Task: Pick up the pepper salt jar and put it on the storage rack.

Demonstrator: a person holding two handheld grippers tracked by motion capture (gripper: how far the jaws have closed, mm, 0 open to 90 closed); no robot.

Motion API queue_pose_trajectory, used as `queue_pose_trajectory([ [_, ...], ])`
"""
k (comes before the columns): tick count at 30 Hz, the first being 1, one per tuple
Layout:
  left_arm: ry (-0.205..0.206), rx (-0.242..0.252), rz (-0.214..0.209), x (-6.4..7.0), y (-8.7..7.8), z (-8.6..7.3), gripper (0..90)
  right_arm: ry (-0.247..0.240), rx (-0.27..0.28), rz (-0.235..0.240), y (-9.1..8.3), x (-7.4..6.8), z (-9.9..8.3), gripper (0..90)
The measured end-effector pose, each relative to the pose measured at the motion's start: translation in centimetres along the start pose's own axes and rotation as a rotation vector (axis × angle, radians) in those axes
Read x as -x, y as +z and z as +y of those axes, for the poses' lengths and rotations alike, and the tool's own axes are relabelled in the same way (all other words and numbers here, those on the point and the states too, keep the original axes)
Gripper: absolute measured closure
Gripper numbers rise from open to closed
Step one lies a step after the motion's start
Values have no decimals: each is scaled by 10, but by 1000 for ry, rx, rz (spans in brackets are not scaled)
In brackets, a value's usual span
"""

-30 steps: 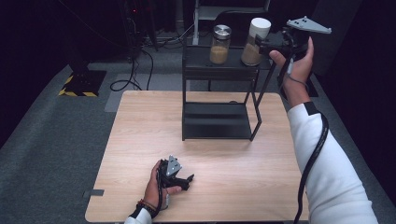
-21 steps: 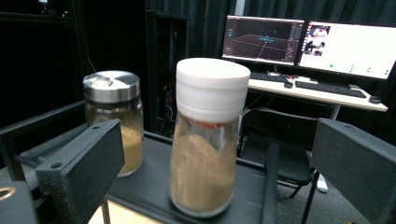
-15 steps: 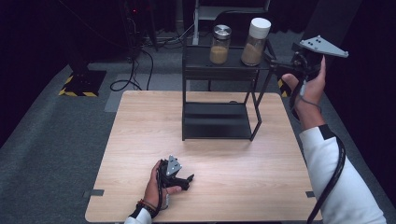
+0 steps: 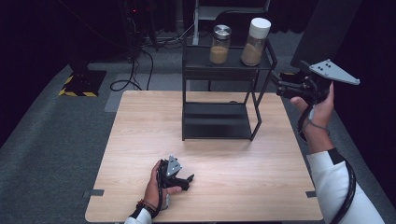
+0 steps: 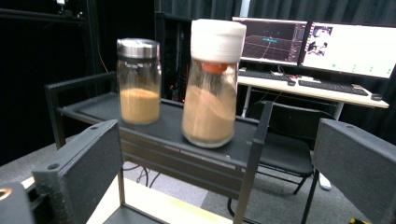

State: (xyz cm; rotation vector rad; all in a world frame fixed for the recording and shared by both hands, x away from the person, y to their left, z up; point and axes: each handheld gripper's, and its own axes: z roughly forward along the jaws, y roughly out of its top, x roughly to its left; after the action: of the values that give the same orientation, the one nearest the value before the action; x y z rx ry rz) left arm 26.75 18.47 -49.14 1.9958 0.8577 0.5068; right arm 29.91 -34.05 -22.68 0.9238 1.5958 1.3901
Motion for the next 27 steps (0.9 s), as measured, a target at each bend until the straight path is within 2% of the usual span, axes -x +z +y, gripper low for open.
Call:
queue_pose_trajectory([
  [16,1,-1,-1,0,0,0,56,-25,-37,14,-26,-1,-37,15],
  [27,2,0,0,0,0,0,56,15,-67,52,-37,3,-66,15],
])
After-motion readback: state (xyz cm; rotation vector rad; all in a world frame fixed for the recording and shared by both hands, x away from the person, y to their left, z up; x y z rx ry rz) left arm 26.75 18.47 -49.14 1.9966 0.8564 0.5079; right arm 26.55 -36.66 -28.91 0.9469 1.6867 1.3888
